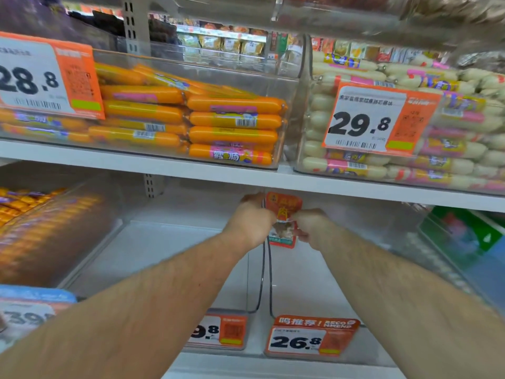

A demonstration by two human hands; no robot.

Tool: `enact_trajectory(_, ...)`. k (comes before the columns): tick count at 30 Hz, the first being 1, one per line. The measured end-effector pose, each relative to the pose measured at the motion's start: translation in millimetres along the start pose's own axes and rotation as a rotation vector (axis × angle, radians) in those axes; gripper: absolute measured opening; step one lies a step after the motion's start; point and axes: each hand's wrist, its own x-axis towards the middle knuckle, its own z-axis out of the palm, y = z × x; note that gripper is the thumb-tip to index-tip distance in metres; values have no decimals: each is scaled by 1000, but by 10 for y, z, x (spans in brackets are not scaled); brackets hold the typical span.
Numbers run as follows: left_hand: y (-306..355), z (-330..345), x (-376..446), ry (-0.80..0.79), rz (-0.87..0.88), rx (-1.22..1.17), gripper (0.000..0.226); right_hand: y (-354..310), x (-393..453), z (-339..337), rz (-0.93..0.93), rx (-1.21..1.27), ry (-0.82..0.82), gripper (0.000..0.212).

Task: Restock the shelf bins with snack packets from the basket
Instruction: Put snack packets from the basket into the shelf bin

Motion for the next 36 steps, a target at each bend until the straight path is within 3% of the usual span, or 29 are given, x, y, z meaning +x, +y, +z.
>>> enact_trajectory(6,-51,15,29,-29,-12,-23,26,43,66,100,-20,103,33,23)
enact_trajectory(8,-60,20,37,-37,-22,-4,32,58,74,124,-24,116,50,27)
enact_trajectory(19,-66,13,27,-45,-29,-13,30,-5,-35,73,-25,49,-7,18)
enact_trajectory(25,-35,1,7,-43,-26,4,28,-1,-130,34,-43,-116,-28,27)
enact_trajectory(32,87,-88,-143,-106,-42,63,35,-152,-630,-179,-165,-486,-110,30)
enact_trajectory(34,144,-126,-256,-94,-41,39,41,-190,-846,-237,-215,-521,-144,26)
enact_trajectory(36,142,-171,-347,1,30,159,58,-188,-1004,-293,-288,-591,-93,33)
